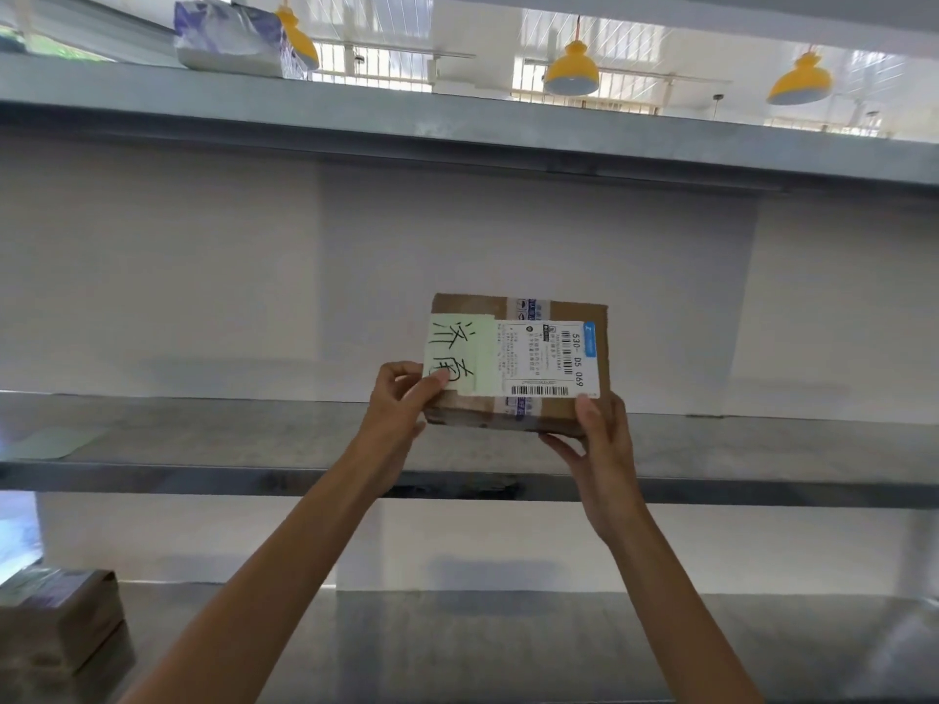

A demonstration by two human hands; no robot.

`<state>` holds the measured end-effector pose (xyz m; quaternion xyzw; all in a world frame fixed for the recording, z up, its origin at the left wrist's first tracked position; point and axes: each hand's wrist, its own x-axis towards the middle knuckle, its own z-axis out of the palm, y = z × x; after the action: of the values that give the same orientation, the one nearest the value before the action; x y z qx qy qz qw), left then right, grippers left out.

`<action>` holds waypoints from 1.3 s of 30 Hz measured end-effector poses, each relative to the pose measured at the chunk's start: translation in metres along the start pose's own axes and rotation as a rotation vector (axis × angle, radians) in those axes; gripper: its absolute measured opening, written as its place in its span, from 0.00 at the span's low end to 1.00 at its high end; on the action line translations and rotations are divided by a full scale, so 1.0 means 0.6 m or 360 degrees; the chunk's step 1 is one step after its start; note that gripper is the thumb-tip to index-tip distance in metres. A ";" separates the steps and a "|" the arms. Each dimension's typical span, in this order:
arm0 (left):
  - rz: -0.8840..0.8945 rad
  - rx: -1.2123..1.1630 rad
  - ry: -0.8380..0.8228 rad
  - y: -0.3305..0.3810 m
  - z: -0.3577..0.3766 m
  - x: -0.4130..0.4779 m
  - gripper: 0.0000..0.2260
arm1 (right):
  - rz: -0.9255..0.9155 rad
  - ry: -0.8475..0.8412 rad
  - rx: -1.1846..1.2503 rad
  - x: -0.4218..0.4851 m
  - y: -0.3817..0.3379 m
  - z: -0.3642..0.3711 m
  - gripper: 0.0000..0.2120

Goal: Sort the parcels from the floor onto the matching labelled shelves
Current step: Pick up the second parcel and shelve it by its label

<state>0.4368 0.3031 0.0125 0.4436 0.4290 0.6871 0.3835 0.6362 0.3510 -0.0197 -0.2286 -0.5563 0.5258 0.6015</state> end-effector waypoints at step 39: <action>-0.0056 0.0177 -0.0221 -0.031 0.015 -0.019 0.17 | 0.0032 -0.0245 -0.0519 0.010 -0.022 0.047 0.24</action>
<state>0.4517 0.3013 -0.0056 0.5031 0.4467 0.6230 0.3991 0.6144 0.3429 0.0018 -0.2877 -0.6762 0.4505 0.5070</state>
